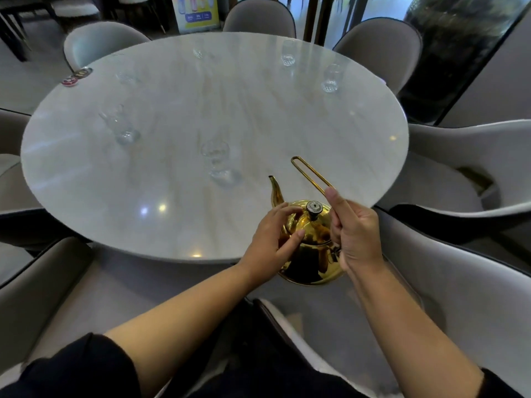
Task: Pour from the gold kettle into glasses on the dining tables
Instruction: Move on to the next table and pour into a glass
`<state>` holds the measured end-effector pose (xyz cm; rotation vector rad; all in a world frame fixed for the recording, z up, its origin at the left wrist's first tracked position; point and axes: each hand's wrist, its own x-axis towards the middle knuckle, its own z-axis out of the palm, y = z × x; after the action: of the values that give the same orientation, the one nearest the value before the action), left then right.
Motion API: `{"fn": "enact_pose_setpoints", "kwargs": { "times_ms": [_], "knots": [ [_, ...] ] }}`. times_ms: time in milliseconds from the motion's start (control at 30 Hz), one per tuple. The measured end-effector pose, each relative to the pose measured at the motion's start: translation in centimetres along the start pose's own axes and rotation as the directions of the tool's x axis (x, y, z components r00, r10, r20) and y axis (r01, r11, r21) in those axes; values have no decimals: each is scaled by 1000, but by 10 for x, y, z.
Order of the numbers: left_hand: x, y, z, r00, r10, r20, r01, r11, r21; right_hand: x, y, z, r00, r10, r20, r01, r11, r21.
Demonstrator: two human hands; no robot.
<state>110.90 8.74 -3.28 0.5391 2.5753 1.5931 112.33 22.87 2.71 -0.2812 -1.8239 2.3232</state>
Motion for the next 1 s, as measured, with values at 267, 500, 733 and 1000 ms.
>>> {"fn": "enact_pose_setpoints", "kwargs": {
  "times_ms": [267, 500, 733, 1000],
  "knots": [
    [-51, 34, 23, 984, 128, 127, -125, 992, -29, -81, -26, -29, 988, -91, -127, 83, 994, -70],
    [-87, 72, 35, 928, 257, 270, -251, 966, -57, -155, -55, -43, 917, -192, -351, 170, 981, -91],
    [-124, 118, 75, 827, 389, 405, -354, 921, -161, -226, -82, -80, 796, -231, -559, 192, 973, -128],
    [-154, 179, 150, 665, 503, 552, -407, 864, -297, -294, -113, -147, 596, -286, -750, 181, 958, -221]
  ]
}}
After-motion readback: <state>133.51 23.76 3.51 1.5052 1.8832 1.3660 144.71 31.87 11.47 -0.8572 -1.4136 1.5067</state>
